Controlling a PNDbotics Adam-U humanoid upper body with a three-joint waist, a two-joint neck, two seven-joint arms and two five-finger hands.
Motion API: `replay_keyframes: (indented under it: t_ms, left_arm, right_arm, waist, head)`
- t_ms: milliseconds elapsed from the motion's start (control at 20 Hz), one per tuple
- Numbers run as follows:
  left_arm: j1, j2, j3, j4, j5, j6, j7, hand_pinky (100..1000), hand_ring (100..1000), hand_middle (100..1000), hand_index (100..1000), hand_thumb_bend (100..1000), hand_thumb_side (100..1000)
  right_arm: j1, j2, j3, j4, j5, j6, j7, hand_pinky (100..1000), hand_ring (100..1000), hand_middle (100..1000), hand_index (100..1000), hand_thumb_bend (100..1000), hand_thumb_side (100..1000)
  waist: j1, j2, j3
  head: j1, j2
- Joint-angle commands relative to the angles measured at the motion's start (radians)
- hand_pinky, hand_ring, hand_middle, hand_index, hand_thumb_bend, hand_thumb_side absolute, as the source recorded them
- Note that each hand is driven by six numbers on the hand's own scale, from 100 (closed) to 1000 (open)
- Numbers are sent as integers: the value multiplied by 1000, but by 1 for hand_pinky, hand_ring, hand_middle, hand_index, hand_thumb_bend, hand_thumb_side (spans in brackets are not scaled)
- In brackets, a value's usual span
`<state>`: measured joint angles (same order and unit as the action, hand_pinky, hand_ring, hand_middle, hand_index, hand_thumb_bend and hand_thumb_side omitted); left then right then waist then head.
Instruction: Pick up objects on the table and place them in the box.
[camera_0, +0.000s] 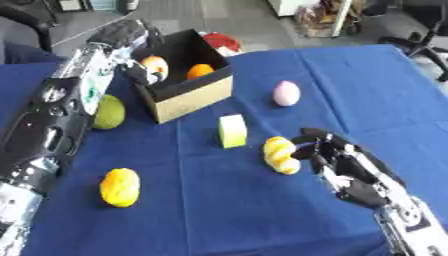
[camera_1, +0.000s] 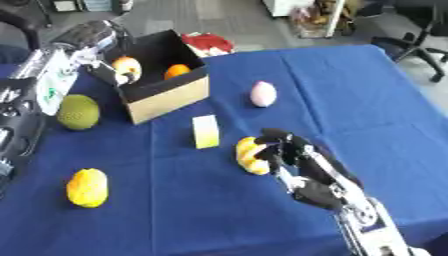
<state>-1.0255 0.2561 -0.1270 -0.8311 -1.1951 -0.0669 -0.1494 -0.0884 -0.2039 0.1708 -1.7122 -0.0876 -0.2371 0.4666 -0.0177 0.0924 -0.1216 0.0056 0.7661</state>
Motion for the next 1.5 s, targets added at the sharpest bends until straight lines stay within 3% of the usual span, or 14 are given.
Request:
replay_keyframes:
  t_ms: [50, 200, 350, 600, 750, 850, 950, 1350, 1500]
  left_arm:
    - [-29, 8, 16, -3, -3, 27, 87, 780, 721, 732, 867, 597, 440]
    - [-26, 26, 20, -24, 48, 33, 118, 777, 718, 729, 868, 571, 425]
    - [-21, 53, 15, -52, 128, 0, 86, 768, 684, 689, 843, 467, 346]
    - [-8, 139, 4, -86, 280, -169, -182, 779, 679, 683, 836, 370, 209]
    - [-2, 184, 5, -78, 272, -214, -369, 790, 692, 698, 832, 413, 130]
    - [7, 195, 14, -57, 220, -218, -439, 789, 691, 695, 828, 420, 100]
    - [16, 191, 33, -28, 179, -210, -444, 784, 687, 688, 821, 424, 100]
    - [41, 155, 61, 89, 17, -167, -307, 790, 704, 705, 831, 458, 100]
    - [47, 148, 63, 121, -33, -162, -314, 795, 716, 718, 839, 465, 100]
  right_arm:
    - [-12, -6, -3, -14, -9, -1, 3, 796, 737, 790, 917, 100, 347]
    - [-11, -7, -4, -14, -8, -1, 2, 796, 737, 790, 917, 100, 348]
    - [-9, -6, -6, -14, -6, -2, 1, 797, 737, 790, 917, 100, 347]
    - [-4, -12, -12, -9, -1, -1, -5, 797, 737, 790, 918, 100, 341]
    - [-2, -13, -12, -9, 0, -2, -5, 797, 737, 790, 918, 100, 341]
    - [-2, -13, -12, -9, 1, -2, -5, 797, 737, 790, 918, 100, 342]
    - [-2, -12, -12, -10, 1, -2, -5, 797, 737, 790, 918, 100, 342]
    - [-3, -10, -13, -9, -1, -2, -6, 798, 737, 789, 918, 100, 342]
    - [-3, -9, -13, -10, -2, -2, -4, 798, 737, 789, 918, 100, 343]
  waist:
    - [-12, 2, 0]
    - [-9, 1, 5]
    - [-9, -2, 10]
    - [-4, -7, 23]
    - [-1, -10, 28]
    - [1, -11, 31]
    - [0, -10, 31]
    - [-3, -7, 22]
    - [-2, -7, 21]
  head:
    - [1, 4]
    - [-4, 4]
    - [-10, 4]
    - [-22, 4]
    - [-29, 4]
    - [-31, 4]
    - [-32, 4]
    - [-23, 4]
    - [-22, 4]
